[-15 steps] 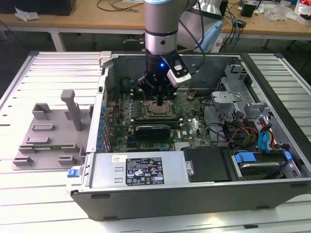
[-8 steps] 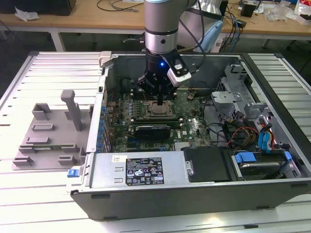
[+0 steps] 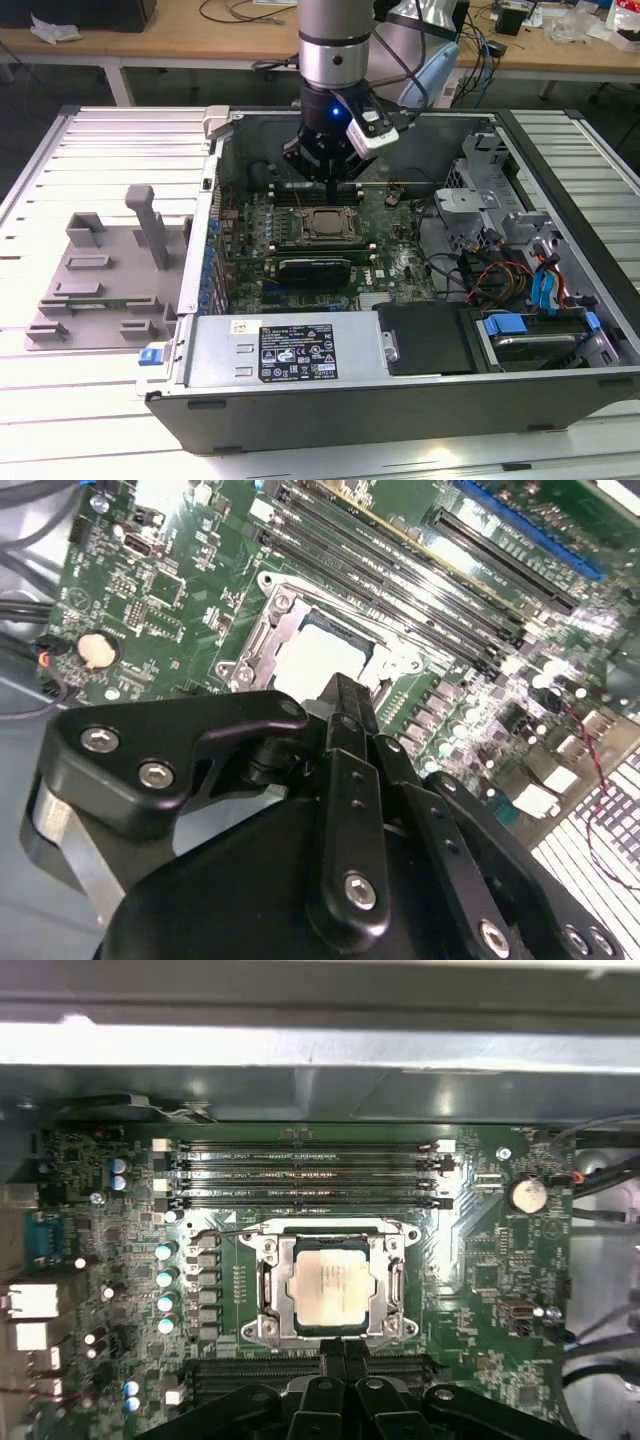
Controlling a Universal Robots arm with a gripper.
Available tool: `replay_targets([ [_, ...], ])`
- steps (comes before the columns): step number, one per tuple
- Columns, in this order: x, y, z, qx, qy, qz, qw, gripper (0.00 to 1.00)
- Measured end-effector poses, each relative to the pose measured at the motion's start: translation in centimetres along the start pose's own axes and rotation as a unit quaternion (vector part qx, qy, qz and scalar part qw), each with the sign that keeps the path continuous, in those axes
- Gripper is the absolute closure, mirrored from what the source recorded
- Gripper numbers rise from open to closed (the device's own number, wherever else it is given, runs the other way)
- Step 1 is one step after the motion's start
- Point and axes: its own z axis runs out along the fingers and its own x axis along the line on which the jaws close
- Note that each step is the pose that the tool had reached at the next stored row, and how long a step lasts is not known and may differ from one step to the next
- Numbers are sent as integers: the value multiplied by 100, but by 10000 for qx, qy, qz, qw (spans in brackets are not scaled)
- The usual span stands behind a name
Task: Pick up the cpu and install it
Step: 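Install the first cpu locking lever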
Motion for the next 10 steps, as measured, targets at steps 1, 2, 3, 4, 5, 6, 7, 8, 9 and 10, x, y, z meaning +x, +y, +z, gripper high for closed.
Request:
replay_targets([
  [1,-1,-2,-26,1,0,0,10000,89],
  [2,-1,-2,-25,-1,0,0,10000,89],
  [3,-1,-2,-25,-1,0,0,10000,89],
  [4,-1,-2,-26,0,0,0,10000,89],
  [5,-1,-2,-26,0,0,0,10000,89],
  [6,-1,-2,-26,0,0,0,10000,89],
  [7,-1,-2,-26,0,1,0,10000,89],
  [8,6,-2,-26,0,1,0,10000,89],
  [9,15,-2,-27,0,1,-1,10000,89],
  [10,33,-3,-28,1,1,-1,10000,89],
])
